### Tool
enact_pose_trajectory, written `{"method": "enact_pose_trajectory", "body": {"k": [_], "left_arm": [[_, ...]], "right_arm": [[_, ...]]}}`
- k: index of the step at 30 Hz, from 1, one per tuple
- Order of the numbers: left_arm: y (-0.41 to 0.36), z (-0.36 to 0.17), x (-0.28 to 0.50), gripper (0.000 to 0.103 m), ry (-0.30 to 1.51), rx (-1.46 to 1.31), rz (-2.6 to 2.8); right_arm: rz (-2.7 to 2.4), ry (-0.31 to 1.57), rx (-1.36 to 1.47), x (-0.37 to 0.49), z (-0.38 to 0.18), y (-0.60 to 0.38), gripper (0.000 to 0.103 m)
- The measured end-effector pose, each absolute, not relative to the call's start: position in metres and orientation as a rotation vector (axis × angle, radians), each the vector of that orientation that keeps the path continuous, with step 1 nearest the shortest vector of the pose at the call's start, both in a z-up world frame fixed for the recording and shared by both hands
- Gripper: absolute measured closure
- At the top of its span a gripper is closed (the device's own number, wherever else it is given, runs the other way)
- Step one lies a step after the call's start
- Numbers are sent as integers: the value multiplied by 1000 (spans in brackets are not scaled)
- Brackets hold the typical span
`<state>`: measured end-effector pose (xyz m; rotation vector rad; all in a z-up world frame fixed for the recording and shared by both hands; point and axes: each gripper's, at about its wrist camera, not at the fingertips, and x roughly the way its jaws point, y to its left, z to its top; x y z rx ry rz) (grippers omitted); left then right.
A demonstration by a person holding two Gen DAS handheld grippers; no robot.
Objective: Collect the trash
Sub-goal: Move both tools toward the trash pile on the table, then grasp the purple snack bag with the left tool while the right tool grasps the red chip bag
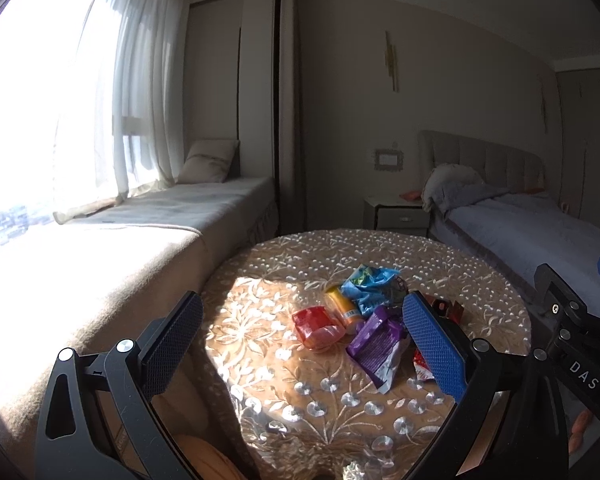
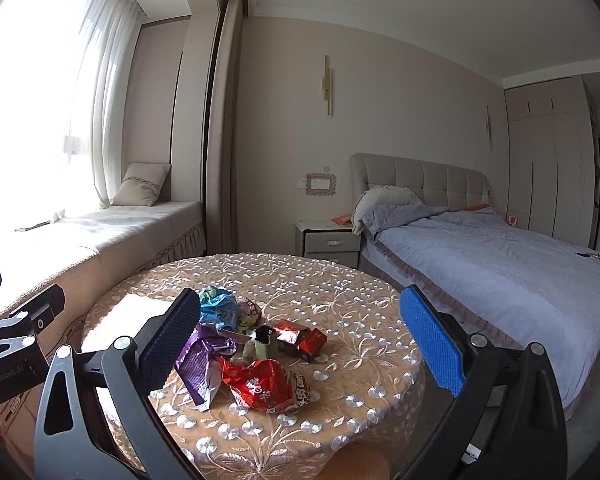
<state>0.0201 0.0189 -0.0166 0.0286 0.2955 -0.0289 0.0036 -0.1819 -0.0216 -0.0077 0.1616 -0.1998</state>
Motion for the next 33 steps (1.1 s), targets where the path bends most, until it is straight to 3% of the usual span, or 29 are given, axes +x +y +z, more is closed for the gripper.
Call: {"method": "enact_pose_trajectory", "body": {"k": [12,33], "left_arm": [[4,-47,56,5,383,102,-84],[-37,-133,163,5,514,372,-441]], "right_arm": [[-172,265,-30,37,-49,-183,3],[103,652,71,140,-125,-212,3]]}}
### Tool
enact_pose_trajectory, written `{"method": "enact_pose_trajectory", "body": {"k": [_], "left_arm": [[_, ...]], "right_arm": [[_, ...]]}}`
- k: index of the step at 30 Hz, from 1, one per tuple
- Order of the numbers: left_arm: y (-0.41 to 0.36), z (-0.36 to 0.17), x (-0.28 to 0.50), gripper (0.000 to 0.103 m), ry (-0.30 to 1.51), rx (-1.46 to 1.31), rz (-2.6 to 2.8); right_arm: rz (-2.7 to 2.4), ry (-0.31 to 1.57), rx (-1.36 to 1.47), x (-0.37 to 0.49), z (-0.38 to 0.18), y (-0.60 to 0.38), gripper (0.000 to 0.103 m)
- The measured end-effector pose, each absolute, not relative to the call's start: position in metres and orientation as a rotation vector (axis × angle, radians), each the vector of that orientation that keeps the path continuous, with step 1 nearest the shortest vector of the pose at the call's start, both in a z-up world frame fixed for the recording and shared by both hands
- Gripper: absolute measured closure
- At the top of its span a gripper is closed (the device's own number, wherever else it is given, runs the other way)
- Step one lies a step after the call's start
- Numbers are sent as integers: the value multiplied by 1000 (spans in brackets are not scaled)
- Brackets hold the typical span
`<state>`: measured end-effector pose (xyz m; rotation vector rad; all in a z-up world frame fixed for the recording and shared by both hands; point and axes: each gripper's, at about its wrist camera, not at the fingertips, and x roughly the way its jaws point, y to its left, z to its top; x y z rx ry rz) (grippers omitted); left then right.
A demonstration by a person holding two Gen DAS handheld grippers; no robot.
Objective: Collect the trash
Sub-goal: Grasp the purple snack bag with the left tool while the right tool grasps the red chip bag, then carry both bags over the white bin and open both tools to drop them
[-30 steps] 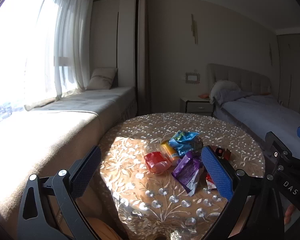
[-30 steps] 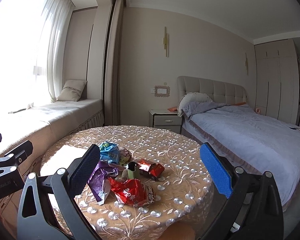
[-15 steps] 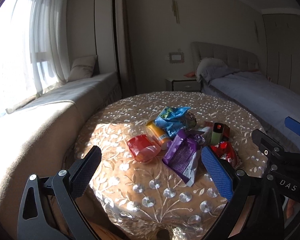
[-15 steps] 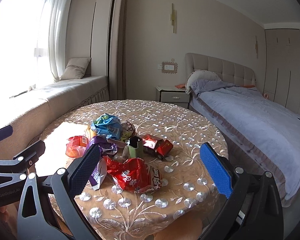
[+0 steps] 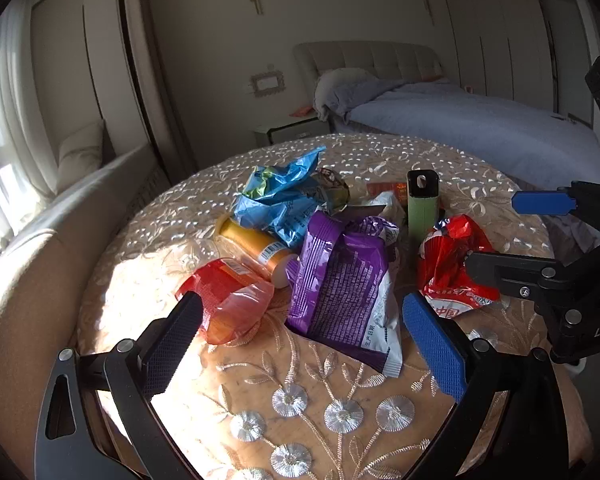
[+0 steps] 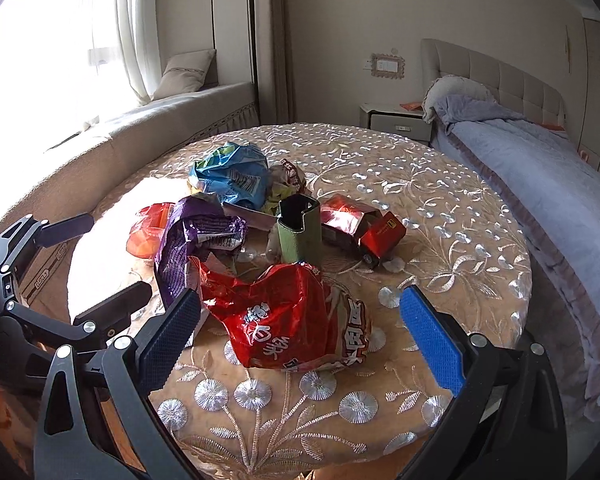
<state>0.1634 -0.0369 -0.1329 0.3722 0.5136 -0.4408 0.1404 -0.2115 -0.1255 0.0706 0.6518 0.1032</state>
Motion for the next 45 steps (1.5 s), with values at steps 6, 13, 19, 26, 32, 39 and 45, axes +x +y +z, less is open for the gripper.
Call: {"method": "enact_pose_trajectory", "body": {"k": [6,13,19,26,32,39,45], "left_arm": [[-63,-147,184,5,523,450,-509],[-82,-163,210,7,587,485,-544],[-84,-166,207,32,605,468,-550],[-71,-127,182,32,566,399,-512],[-93,-85,143,32,491,394,-584],[-167,-83,98,32,462,471,-729],[-262,-120,61,32,486,580,-932]], "right_arm": [[124,727,18,168,-137,-205,3],[120,797,38,185,-155,-214,15],[129,751,52,176,-155,-218,33],[137,652,60,149,-122,-229,33],[78,553,69,110,-89,-254,33],[-97,499,47,48,-80,-316,33],[-313,591,-1,-1,-116,-386,33]]}}
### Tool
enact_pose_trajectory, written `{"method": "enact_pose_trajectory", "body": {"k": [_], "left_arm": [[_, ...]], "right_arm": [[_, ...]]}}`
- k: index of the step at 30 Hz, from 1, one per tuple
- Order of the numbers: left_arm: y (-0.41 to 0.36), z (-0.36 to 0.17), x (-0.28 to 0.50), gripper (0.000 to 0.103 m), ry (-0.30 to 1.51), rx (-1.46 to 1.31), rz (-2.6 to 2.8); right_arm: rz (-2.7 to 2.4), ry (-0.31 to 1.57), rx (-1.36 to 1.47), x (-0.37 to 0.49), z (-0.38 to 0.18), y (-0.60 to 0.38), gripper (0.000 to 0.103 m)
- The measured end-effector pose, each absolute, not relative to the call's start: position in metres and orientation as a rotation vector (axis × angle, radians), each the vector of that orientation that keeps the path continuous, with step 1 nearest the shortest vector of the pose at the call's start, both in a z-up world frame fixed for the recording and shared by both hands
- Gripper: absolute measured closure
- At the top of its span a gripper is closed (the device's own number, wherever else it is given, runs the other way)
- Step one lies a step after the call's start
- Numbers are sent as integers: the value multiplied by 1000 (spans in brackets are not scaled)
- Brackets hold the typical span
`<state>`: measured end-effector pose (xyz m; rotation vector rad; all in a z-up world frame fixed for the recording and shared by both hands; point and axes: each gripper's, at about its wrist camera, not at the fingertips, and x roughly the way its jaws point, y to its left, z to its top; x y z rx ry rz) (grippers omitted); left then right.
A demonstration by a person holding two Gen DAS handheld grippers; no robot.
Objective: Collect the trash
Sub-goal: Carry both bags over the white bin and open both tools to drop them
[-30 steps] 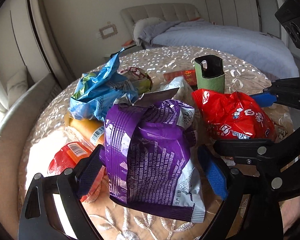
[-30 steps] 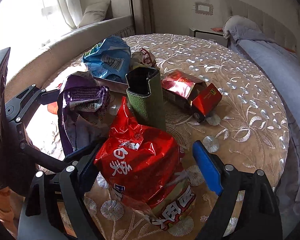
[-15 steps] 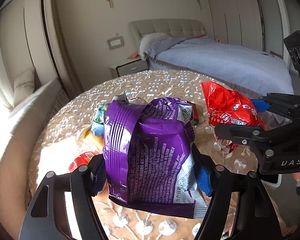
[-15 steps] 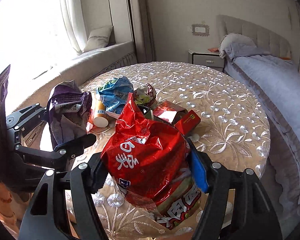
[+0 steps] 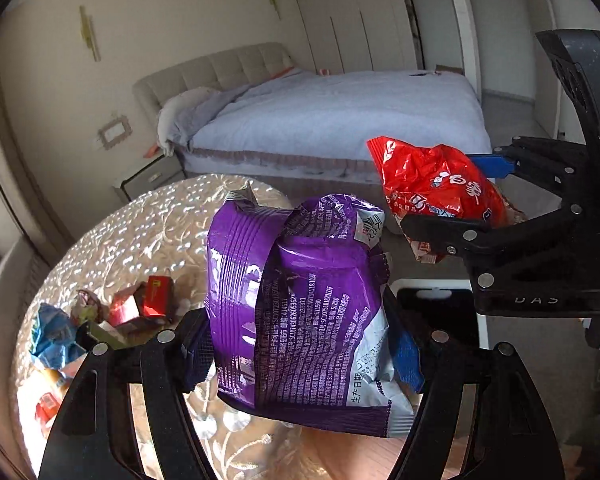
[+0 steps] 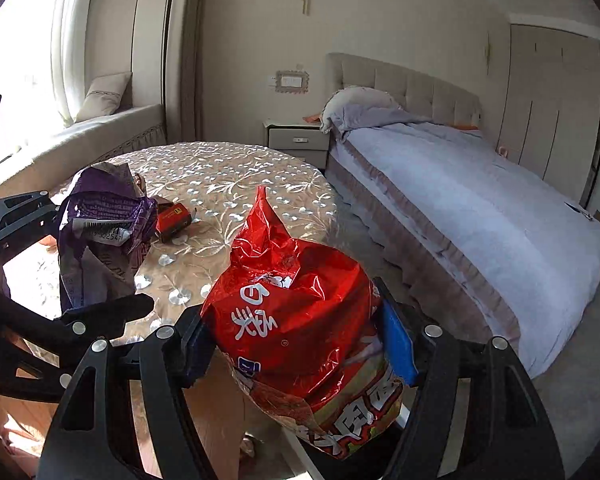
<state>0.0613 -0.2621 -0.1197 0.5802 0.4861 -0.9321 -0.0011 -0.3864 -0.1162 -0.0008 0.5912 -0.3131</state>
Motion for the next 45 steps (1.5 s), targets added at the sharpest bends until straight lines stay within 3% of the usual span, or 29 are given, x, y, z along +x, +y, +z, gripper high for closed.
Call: {"method": "enact_pose_trajectory", "body": {"k": [10,18,20,21,22,23,34,45], "left_arm": [[-394,-250,55,32,775,825,-1097],[-448,-350,56,32,906,1060,-1198],[-453,-365,61,29,977,1065,-1233],[-456,-370,63,22,1003,1064,-1248],[-460,-373,65,6,1021,1057,-1261],[-461,-374,65,4,1023,1043,-1273],[-470,-370,57,4,1010,1016,-1310],[-446,-299,48,4,862,919,-1300]], "right_arm": [[-361,878,15,-33,-246,-469,33],[-226,1105,2,-31,-344,-498,33],[-203,1128,13,-30,-355,-501,33],[-185,1140,22,-30,-359,-502,32],[-164,1150,34,-30,-361,-504,25],[-158,1143,38,-31,-362,-504,5],[-165,1123,20,-33,-357,-505,4],[-217,1004,-64,-39,-300,-497,4]]}}
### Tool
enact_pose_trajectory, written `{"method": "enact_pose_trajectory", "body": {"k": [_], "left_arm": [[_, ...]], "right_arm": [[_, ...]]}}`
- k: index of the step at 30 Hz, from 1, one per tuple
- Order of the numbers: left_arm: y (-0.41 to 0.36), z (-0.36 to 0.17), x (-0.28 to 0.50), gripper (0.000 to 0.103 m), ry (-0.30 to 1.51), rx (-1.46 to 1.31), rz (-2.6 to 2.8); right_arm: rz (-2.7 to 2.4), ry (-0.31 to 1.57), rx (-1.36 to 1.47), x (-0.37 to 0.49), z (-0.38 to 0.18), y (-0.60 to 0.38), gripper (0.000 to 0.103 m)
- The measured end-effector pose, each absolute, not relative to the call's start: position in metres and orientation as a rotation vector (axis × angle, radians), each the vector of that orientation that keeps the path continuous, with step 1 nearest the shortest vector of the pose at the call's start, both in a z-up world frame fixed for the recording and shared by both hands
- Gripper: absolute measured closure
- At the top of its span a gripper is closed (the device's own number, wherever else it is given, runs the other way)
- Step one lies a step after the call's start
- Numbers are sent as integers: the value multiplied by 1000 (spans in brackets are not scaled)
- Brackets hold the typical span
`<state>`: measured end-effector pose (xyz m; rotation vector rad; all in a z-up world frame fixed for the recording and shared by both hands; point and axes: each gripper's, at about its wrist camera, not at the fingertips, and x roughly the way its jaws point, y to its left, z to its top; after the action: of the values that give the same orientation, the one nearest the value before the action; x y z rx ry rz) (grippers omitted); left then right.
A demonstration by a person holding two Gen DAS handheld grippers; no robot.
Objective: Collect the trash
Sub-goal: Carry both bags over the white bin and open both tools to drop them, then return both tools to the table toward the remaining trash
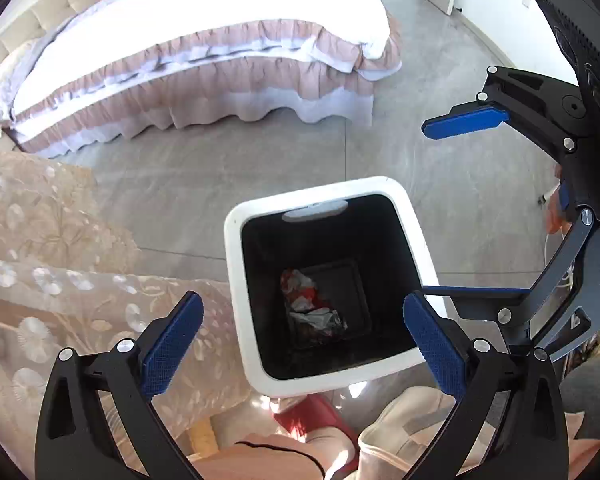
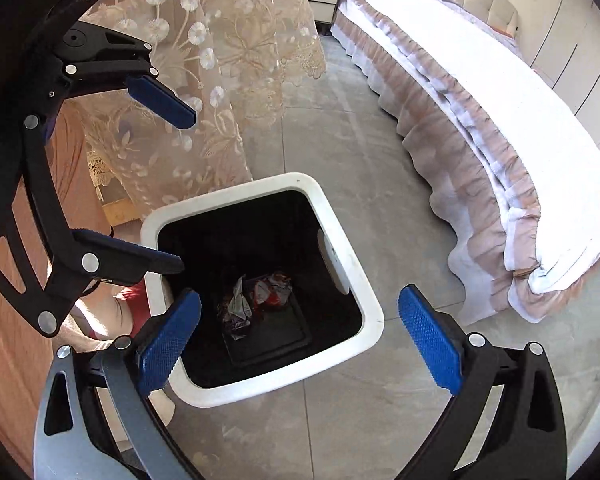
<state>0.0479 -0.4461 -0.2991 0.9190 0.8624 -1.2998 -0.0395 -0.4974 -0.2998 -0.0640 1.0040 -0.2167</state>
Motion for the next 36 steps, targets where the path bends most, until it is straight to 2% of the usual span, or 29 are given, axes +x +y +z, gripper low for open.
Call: {"method": "enact_pose_trajectory", "body": {"k": [14,23,36], "left_arm": [[-389,-196,42,4,656,753,-1236],[-303,-133,63,4,527,590,-972],[-156,-105,132,4,527,339,-495]], "right_arm": [[-277,766,-190,-53,-197,-461,4],[-256,623,-165,-24,-148,-415,4],[-32,487,-73,66,-118,-307,4]]}}
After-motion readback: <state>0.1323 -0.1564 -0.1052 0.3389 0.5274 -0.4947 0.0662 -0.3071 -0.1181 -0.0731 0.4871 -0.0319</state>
